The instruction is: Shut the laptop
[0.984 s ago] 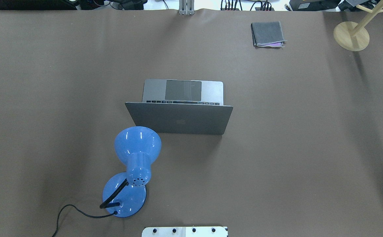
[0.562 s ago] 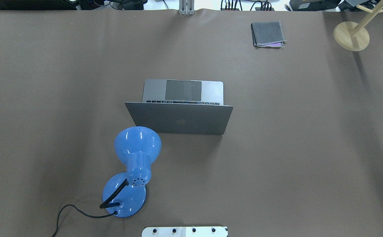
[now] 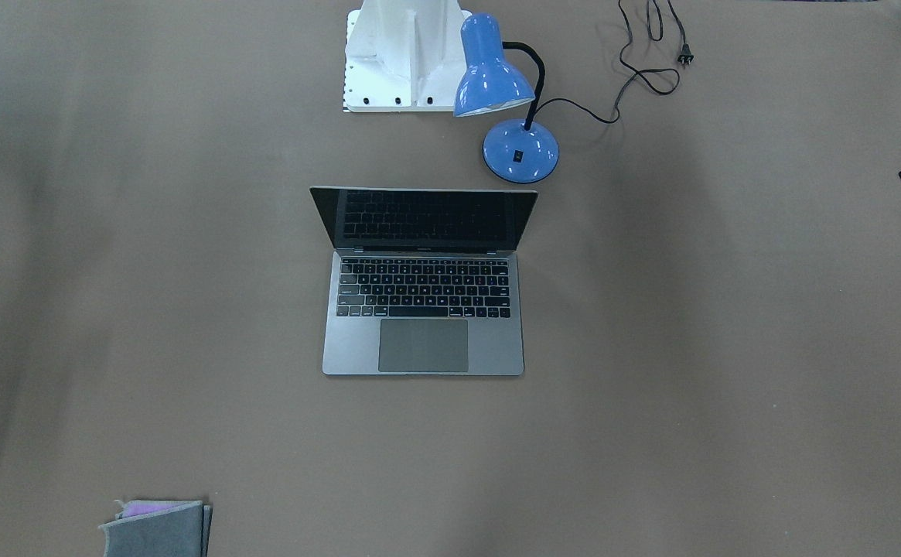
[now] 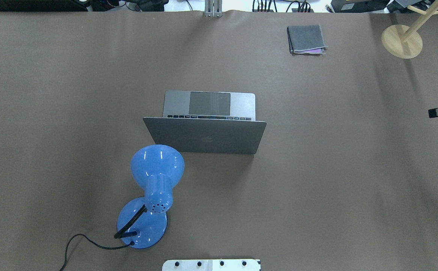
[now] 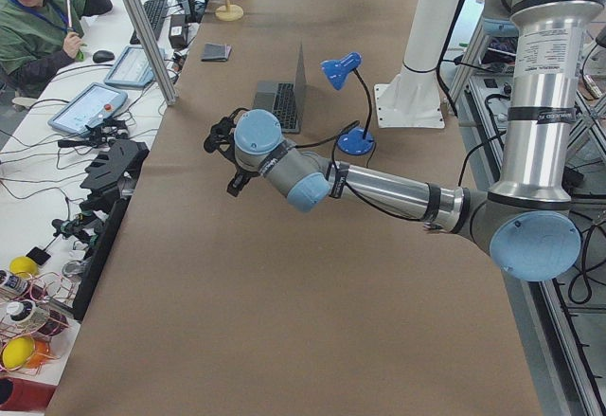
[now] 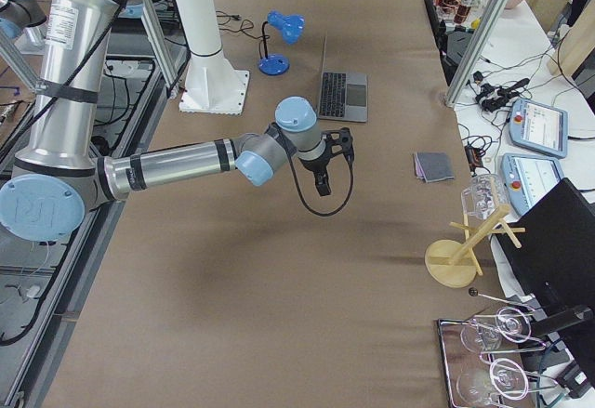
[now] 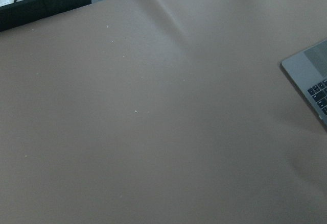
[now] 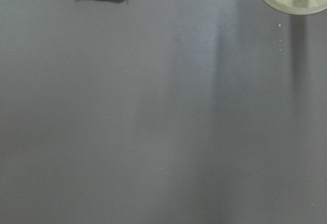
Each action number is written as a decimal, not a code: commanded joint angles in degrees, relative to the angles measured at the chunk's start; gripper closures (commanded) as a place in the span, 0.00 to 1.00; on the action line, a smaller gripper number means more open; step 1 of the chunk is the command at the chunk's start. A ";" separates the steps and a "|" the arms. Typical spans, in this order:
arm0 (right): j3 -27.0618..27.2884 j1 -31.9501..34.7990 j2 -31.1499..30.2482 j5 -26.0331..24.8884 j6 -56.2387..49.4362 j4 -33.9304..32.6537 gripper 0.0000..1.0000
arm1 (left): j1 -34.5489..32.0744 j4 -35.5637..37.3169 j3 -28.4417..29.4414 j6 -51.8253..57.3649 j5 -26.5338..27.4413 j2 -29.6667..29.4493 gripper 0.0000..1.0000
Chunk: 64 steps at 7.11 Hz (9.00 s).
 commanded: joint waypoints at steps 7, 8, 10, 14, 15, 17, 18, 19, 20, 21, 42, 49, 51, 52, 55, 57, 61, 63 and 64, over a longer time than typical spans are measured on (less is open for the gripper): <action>22.51 -30.45 13.26 -19.18 39.44 -28.14 0.12 | 26.42 -3.85 -7.56 -41.40 9.00 -11.52 0.12; 22.52 -34.14 21.87 -21.29 42.60 -37.90 0.19 | 28.19 -3.85 -8.52 -44.74 9.09 -12.14 0.15; 21.83 -38.91 30.71 -24.91 44.82 -46.07 0.75 | 29.52 -3.50 -8.79 -46.79 9.09 -12.41 0.95; 16.21 -40.59 37.49 -26.49 45.96 -46.00 1.00 | 35.23 -3.50 -8.35 -54.67 13.05 -15.39 1.00; 15.32 -40.77 37.94 -26.67 46.76 -45.65 1.00 | 36.37 -3.50 -8.27 -56.97 13.05 -16.10 1.00; 11.91 -40.77 41.36 -26.75 46.77 -45.47 1.00 | 38.30 -3.41 -8.00 -57.60 14.79 -16.54 1.00; 11.11 -40.77 42.25 -27.71 46.76 -45.38 1.00 | 39.44 -3.49 -6.70 -57.69 16.63 -17.76 1.00; 9.97 -40.51 42.43 -27.90 46.68 -44.08 1.00 | 39.72 -3.41 -5.46 -57.69 16.83 -18.90 1.00; 7.17 -39.98 42.43 -28.16 46.76 -40.67 1.00 | 39.72 -3.41 -5.10 -57.69 17.09 -19.26 1.00; 4.79 -39.02 42.43 -28.16 46.68 -38.20 1.00 | 39.72 -3.41 -4.58 -57.61 18.66 -19.35 1.00; -23.07 -32.07 53.06 -27.90 44.83 -28.26 1.00 | 37.87 -3.41 19.31 -51.19 30.79 -35.25 1.00; -35.57 -32.07 56.14 -28.16 44.74 -21.92 1.00 | 41.82 -3.50 28.30 -47.32 39.85 -37.64 1.00; -35.57 -32.07 56.23 -28.16 44.65 -22.00 1.00 | 41.83 -3.50 28.30 -47.32 39.86 -37.55 1.00; -35.49 -32.07 56.23 -28.16 44.57 -21.92 1.00 | 41.83 -3.50 28.21 -47.32 39.77 -37.55 1.00; -32.60 -29.97 55.27 -26.85 43.26 -22.09 1.00 | 41.30 -2.19 24.54 -47.23 38.37 -37.29 1.00; -24.19 -27.77 48.62 -25.88 38.53 -22.62 0.00 | 37.72 6.21 18.40 -41.74 31.54 -36.33 0.48; -11.96 -16.62 34.39 -14.47 22.83 -24.91 0.00 | 27.18 26.86 -1.19 -22.77 23.96 -26.33 0.01; -6.25 -11.18 22.37 -11.74 11.67 -24.82 0.00 | 19.47 33.91 -6.23 -7.68 22.55 -18.51 0.01; -4.56 -6.45 16.91 -9.03 4.30 -24.47 0.00 | 14.98 34.64 -5.63 -0.29 22.19 -15.00 0.01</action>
